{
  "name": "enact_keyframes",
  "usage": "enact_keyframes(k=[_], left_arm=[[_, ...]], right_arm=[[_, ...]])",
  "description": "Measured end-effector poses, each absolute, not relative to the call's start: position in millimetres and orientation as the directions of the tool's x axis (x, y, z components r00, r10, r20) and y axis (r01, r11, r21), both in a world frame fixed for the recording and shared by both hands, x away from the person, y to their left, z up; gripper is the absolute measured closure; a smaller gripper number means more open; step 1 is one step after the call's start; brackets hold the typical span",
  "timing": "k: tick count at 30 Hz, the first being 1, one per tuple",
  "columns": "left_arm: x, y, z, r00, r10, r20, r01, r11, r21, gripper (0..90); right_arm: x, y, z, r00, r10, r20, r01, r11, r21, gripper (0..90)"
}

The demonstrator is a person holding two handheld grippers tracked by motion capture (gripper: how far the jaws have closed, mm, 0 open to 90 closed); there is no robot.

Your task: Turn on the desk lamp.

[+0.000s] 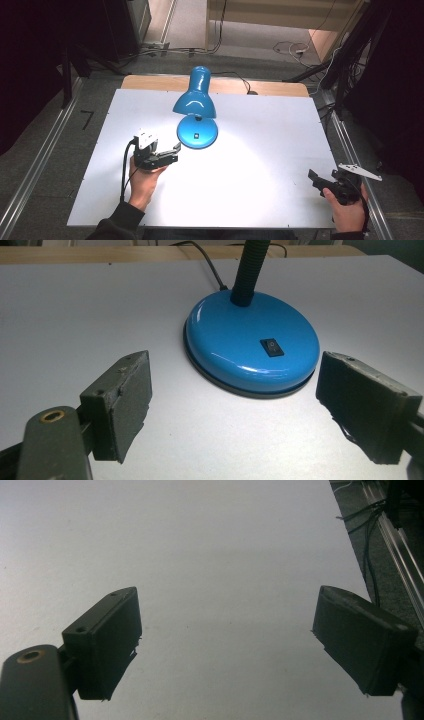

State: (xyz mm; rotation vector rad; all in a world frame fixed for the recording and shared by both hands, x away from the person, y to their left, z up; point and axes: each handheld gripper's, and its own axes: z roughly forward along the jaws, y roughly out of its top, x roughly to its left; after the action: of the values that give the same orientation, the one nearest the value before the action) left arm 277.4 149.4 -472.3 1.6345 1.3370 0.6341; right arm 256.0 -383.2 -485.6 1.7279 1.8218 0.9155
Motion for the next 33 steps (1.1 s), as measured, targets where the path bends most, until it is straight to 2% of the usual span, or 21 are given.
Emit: enact_keyframes(k=[11,33], left_arm=[[269,155,-471,0.273,0.956,-0.112,0.474,-0.033,0.88,15.3],[244,180,-468,0.227,0.967,-0.112,0.462,-0.006,0.887,15.3]], right_arm=[[256,-384,-486,-0.098,0.989,0.11,0.679,-0.014,0.734,11.0],[256,-384,-486,-0.093,0.99,0.104,0.678,-0.014,0.735,11.0]])
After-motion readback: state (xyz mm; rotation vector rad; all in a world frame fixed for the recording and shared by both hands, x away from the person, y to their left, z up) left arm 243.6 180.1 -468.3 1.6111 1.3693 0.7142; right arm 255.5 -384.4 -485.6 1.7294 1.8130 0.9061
